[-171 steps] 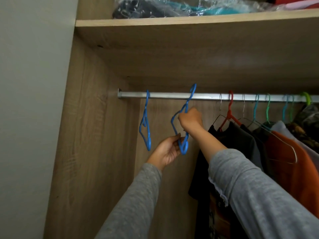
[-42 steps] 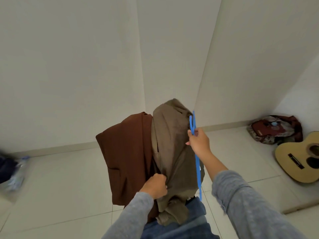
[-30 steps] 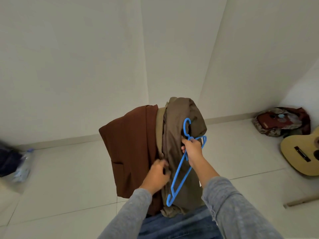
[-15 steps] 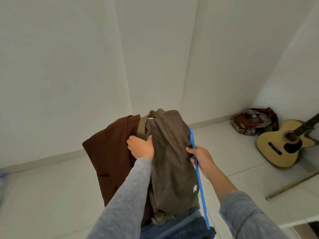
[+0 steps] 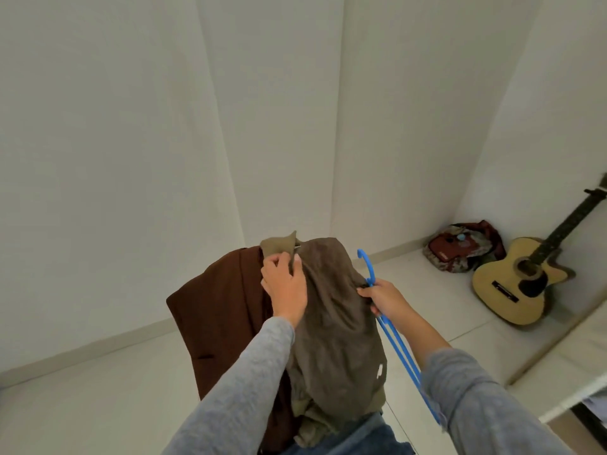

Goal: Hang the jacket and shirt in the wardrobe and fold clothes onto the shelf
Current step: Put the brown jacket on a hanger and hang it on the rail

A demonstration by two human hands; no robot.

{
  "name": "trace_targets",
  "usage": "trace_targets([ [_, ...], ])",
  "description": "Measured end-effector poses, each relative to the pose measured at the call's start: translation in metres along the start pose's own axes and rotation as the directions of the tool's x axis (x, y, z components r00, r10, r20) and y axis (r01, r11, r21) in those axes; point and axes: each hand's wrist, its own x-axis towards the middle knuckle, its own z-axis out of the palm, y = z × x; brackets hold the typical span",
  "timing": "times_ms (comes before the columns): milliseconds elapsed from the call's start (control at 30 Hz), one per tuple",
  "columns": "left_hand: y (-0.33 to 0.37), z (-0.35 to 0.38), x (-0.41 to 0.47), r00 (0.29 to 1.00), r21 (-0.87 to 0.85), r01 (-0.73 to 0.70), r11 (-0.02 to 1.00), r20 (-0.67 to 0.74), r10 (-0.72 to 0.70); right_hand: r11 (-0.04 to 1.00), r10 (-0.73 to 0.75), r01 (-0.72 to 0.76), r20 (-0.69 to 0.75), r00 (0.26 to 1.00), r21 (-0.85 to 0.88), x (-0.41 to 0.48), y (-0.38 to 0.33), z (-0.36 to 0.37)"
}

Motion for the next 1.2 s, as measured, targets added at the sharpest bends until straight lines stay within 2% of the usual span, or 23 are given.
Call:
trace_targets([
  [100,0.033,0.001,0.006,0.995,-0.273,0.046,0.961,0.102,-0.018,0.998,-0.027,0.029,0.030,0.999,-0.064,-0.013,-0.011,-0.010],
  [167,0.055,-0.002,0.014,0.980,-0.456,0.118,0.882,0.196,-0.029,0.994,-0.040,0.044,0.042,0.998,-0.100,-0.020,-0.016,-0.017],
  [233,0.070,-0.008,0.022,0.954,-0.566,0.228,0.792,0.291,-0.067,0.992,-0.051,0.054,0.028,0.998,-0.110,-0.027,-0.020,-0.022],
  [367,0.095,-0.022,0.033,0.931,-0.617,0.264,0.741,0.365,-0.027,0.995,-0.084,0.080,-0.076,0.994,-0.053,-0.039,-0.033,-0.034],
  [500,0.119,-0.038,0.038,0.934,-0.668,0.244,0.703,0.356,0.014,0.950,-0.197,0.258,-0.305,0.932,0.174,-0.043,-0.046,-0.041],
  [567,0.130,-0.044,0.036,0.918,-0.706,0.237,0.667,0.387,0.083,0.914,-0.281,0.352,-0.310,0.908,0.202,-0.046,-0.059,-0.044],
  [667,0.148,-0.054,0.030,0.869,-0.753,0.226,0.618,0.443,0.222,0.879,-0.436,0.465,-0.217,0.874,0.108,-0.051,-0.081,-0.045],
  [800,0.160,-0.075,0.038,0.825,-0.720,0.133,0.681,0.461,0.326,0.854,-0.502,0.520,-0.220,0.836,0.026,-0.054,-0.105,-0.047],
  [933,0.146,-0.094,0.046,0.808,-0.535,0.001,0.845,0.498,0.315,0.857,-0.497,0.516,-0.255,0.830,0.010,-0.054,-0.119,-0.041],
  [1000,0.129,-0.093,0.039,0.783,-0.473,0.102,0.875,0.581,0.223,0.852,-0.498,0.524,-0.305,0.812,0.005,-0.054,-0.121,-0.034],
  [1067,0.106,-0.087,0.029,0.684,-0.412,0.272,0.869,0.718,0.126,0.846,-0.511,0.532,-0.334,0.792,-0.033,-0.056,-0.123,-0.027],
  [1100,0.095,-0.082,0.024,0.628,-0.348,0.303,0.887,0.773,0.089,0.846,-0.512,0.532,-0.337,0.790,-0.038,-0.056,-0.124,-0.024],
  [1133,0.088,-0.077,0.018,0.578,-0.274,0.284,0.919,0.814,0.064,0.846,-0.512,0.531,-0.330,0.793,-0.038,-0.057,-0.125,-0.022],
  [1200,0.079,-0.069,0.009,0.578,-0.217,0.189,0.958,0.813,0.070,0.850,-0.508,0.527,-0.310,0.804,-0.026,-0.060,-0.128,-0.019],
])
